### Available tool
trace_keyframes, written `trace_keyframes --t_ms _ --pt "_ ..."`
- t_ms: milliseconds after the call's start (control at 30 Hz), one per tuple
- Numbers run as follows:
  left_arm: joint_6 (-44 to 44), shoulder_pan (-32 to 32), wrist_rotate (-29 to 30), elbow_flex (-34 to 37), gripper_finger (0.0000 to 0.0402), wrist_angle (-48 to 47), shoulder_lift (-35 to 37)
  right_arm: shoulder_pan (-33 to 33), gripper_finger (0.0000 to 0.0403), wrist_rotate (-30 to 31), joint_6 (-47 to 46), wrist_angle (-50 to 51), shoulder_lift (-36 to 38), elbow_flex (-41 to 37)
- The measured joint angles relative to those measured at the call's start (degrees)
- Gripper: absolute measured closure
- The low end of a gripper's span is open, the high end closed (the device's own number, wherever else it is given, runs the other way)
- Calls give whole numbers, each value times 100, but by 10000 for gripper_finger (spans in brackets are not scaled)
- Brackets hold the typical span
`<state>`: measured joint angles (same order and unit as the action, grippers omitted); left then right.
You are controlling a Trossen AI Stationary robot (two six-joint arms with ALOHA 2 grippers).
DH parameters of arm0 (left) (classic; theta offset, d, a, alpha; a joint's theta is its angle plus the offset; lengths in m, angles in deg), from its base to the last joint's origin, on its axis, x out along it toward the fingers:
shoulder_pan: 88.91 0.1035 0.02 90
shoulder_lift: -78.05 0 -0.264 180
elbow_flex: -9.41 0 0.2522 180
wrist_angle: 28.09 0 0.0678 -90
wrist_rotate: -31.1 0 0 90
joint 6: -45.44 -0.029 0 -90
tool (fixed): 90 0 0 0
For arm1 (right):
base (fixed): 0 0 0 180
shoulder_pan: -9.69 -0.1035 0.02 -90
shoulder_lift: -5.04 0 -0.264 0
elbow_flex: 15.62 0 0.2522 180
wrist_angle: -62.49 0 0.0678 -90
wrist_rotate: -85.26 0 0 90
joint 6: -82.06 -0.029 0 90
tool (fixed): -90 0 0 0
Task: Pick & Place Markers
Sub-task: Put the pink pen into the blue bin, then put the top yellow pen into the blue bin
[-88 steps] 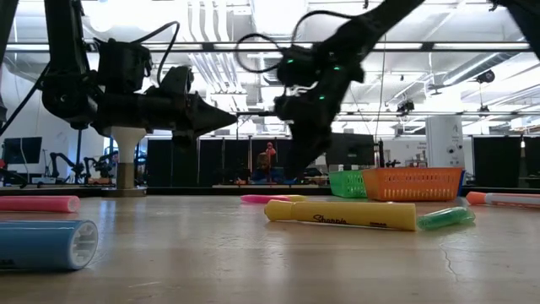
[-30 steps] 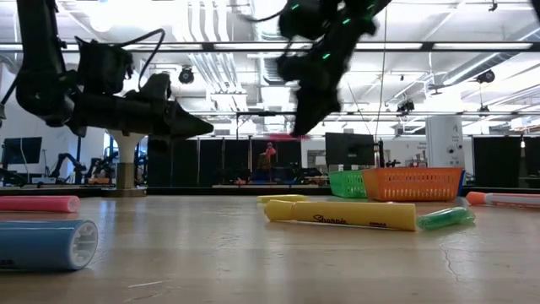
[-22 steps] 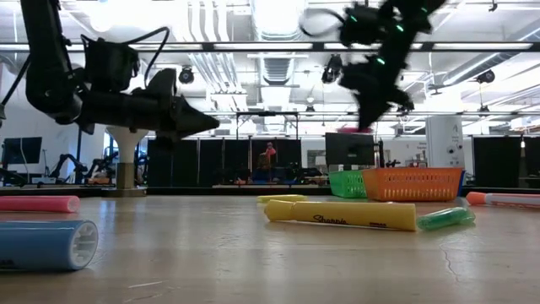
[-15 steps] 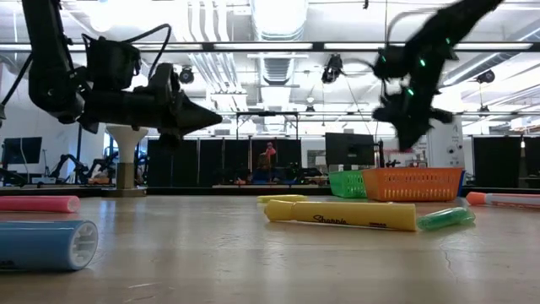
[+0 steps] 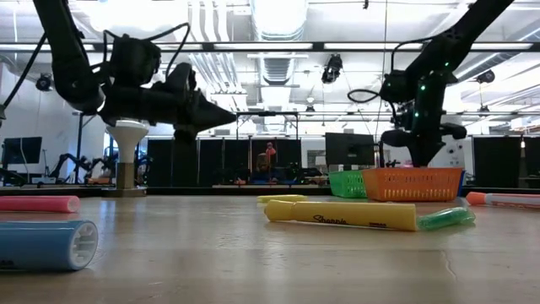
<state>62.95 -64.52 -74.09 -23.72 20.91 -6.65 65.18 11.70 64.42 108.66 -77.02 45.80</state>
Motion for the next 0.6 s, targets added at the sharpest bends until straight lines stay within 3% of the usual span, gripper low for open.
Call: trace_keyframes --t_ms 200,467,600 --pt "72 1 24 -9 401 -28 -7 -10 343 160 -305 12 -277 137" --pt "542 -51 1143 57 401 -257 -11 -10 310 162 -201 36 -518 145" --pt "548 -54 1249 153 401 -247 -11 -7 300 151 -162 32 -492 145"
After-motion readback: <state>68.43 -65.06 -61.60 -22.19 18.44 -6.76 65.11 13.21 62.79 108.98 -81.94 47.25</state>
